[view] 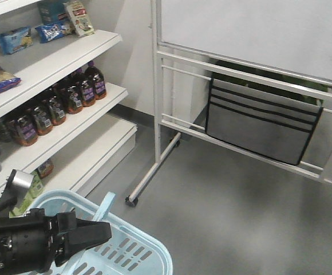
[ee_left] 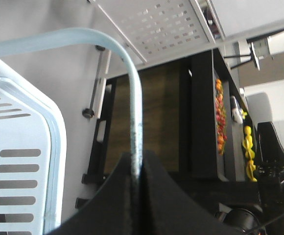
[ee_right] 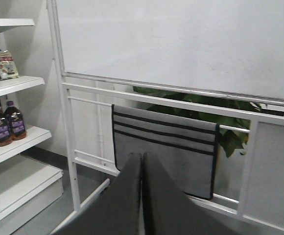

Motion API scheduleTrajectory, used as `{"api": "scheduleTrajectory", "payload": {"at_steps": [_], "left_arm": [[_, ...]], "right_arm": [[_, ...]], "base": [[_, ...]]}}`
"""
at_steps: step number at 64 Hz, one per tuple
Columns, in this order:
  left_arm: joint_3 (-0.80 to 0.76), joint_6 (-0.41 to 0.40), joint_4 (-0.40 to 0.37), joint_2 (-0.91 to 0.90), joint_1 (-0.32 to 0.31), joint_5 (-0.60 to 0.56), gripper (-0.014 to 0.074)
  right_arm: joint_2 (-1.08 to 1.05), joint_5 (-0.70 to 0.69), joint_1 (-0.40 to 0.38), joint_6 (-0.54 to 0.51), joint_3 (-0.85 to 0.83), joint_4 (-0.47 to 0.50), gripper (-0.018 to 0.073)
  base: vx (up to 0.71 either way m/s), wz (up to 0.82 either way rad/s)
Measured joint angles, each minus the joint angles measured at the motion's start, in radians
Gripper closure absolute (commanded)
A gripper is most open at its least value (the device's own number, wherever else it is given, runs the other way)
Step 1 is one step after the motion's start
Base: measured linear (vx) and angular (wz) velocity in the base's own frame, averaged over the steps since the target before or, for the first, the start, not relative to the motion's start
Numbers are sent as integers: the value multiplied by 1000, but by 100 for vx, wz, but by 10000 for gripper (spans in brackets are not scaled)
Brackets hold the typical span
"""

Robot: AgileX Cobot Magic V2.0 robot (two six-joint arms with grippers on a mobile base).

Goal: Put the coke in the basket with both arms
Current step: 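Turn the base toward the shelves of bottled drinks and snacks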

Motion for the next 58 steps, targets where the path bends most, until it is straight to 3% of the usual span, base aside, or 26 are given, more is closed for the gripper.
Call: {"api": "scheduleTrajectory", "payload": {"at_steps": [58], "left_arm": [[0, 0, 0, 0, 0, 0, 602]], "right_arm": [[0, 0, 0, 0, 0, 0, 569]], "base": [[13, 46]]}}
